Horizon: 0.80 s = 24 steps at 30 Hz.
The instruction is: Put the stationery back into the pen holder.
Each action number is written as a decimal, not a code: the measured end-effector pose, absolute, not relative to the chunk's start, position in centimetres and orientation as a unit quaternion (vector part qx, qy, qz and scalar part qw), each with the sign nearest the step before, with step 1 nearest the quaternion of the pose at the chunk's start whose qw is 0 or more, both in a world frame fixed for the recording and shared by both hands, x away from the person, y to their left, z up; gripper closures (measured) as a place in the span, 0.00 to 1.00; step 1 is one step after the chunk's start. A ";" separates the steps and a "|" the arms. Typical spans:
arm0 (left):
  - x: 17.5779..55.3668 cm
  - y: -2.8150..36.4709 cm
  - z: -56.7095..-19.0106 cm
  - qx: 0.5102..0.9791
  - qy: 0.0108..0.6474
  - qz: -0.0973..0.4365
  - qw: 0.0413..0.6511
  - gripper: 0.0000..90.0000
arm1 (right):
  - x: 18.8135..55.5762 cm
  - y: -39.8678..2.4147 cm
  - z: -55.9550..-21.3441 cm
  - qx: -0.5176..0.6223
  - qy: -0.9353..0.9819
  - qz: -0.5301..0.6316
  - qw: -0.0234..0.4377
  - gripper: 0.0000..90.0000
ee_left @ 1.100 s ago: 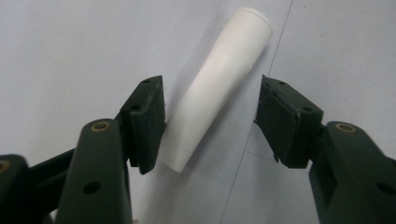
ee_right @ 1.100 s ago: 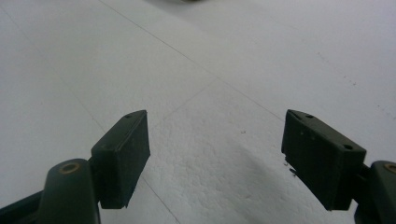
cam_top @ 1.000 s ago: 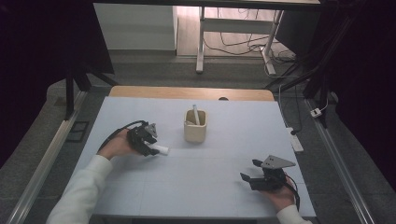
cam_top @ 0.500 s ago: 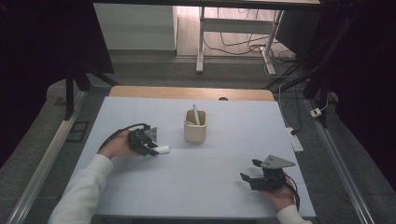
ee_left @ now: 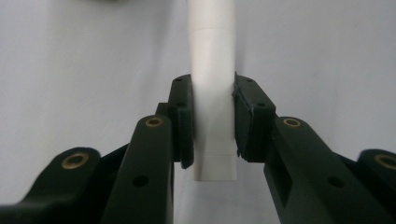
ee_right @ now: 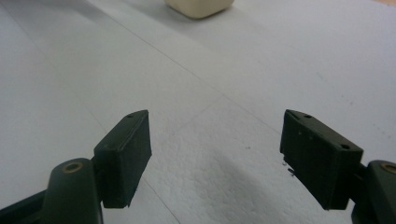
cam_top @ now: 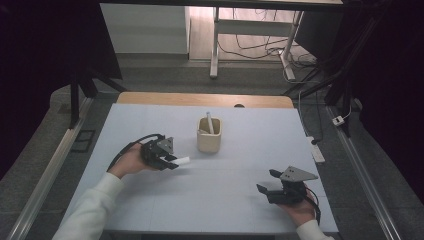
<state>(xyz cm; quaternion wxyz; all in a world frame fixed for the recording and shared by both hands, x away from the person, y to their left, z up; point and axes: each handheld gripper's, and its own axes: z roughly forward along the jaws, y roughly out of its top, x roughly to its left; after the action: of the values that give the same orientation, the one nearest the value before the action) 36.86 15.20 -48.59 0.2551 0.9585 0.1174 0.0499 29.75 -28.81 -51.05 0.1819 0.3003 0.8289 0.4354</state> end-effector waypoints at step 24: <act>32.7 8.1 -48.9 0.960 0.095 0.061 0.258 0.78 | 29.8 -23.1 -48.2 0.200 0.868 0.425 0.162 0.38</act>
<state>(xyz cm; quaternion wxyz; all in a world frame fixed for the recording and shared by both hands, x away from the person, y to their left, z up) 32.65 8.15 -48.88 0.2581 0.9595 0.0952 0.0607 29.75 -23.07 -48.20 0.1621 0.1998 0.8678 0.4251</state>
